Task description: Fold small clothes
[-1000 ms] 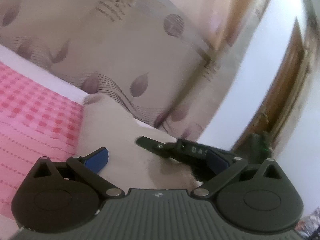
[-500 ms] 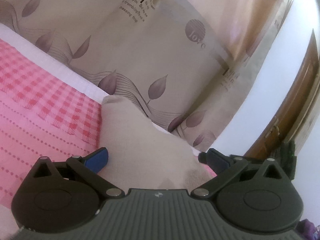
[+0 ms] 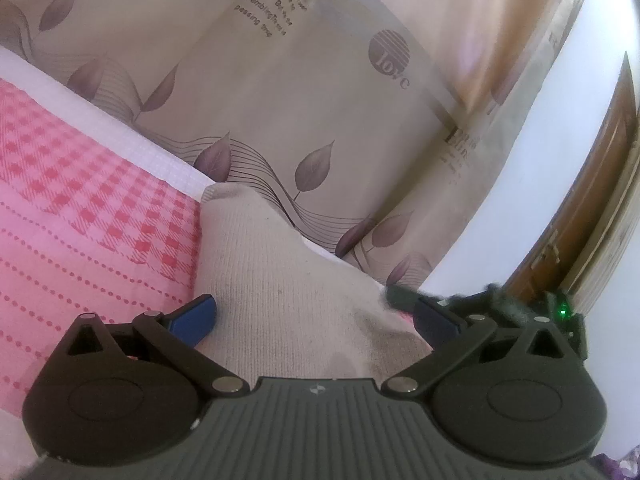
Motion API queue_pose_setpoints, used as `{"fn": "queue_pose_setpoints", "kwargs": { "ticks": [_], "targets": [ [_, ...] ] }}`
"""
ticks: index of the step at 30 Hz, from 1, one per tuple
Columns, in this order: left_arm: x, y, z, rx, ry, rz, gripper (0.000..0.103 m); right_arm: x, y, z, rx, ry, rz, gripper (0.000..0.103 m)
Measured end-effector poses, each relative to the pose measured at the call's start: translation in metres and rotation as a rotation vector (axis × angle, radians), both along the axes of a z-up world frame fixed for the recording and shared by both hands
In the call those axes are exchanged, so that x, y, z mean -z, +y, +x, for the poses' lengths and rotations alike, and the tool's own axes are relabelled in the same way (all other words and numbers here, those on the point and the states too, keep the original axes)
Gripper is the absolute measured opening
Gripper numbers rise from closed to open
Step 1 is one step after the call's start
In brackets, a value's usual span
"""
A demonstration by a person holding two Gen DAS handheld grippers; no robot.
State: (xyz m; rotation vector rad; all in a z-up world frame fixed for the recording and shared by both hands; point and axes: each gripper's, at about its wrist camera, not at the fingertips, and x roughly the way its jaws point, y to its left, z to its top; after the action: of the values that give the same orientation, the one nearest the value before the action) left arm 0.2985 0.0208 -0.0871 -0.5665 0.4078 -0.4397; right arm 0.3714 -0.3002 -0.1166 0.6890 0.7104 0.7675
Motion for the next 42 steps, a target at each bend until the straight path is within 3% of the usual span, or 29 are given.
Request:
{"fn": "queue_pose_setpoints", "kwargs": {
  "ticks": [1,3,5,8,11,13,19,24,29,32,36,38,41,42],
  "targets": [
    [0.0,0.0,0.0,0.0,0.002,-0.002,0.103,0.002,0.007,0.002,-0.011,0.009,-0.021,0.081],
    [0.0,0.001,0.001,-0.003,0.006,-0.005,0.103,0.005,0.019,0.003,-0.016,0.02,-0.038,0.044],
    [0.0,0.001,0.001,-0.013,0.013,-0.009,0.103,0.006,0.03,0.004,-0.011,0.018,-0.067,0.036],
    [0.0,0.005,-0.001,-0.041,0.006,-0.025,0.103,-0.012,0.042,-0.007,0.005,-0.102,-0.205,0.025],
    [-0.002,0.009,-0.004,-0.077,-0.015,-0.044,0.103,-0.037,0.038,-0.018,0.043,-0.224,-0.368,0.023],
    [-0.002,0.01,-0.004,-0.092,-0.01,-0.051,0.103,-0.047,0.03,-0.019,0.064,-0.245,-0.432,0.022],
    [-0.001,0.008,0.0,-0.072,0.019,-0.044,0.103,-0.061,-0.025,-0.02,0.155,-0.231,-0.519,0.021],
    [-0.001,0.002,-0.002,-0.055,0.004,-0.013,0.103,-0.051,-0.048,-0.027,0.181,-0.22,-0.631,0.021],
    [-0.004,-0.005,-0.005,-0.025,-0.02,0.019,0.103,-0.023,-0.053,-0.025,0.164,-0.171,-0.633,0.021],
    [-0.015,-0.014,-0.01,0.047,-0.028,0.026,0.103,-0.02,-0.058,-0.022,0.178,-0.177,-0.613,0.021],
    [-0.04,-0.035,-0.027,0.141,-0.108,0.056,0.103,-0.025,-0.062,-0.025,0.178,-0.189,-0.619,0.021],
    [-0.05,-0.053,-0.04,0.189,-0.154,0.164,0.103,-0.025,-0.065,-0.022,0.193,-0.184,-0.615,0.021],
    [-0.045,-0.099,-0.062,0.138,-0.222,0.578,0.103,-0.015,-0.067,-0.017,0.199,-0.167,-0.595,0.024],
    [-0.039,-0.109,-0.067,0.134,-0.238,0.671,0.102,-0.013,-0.067,-0.018,0.2,-0.176,-0.593,0.025]
  ]
}}
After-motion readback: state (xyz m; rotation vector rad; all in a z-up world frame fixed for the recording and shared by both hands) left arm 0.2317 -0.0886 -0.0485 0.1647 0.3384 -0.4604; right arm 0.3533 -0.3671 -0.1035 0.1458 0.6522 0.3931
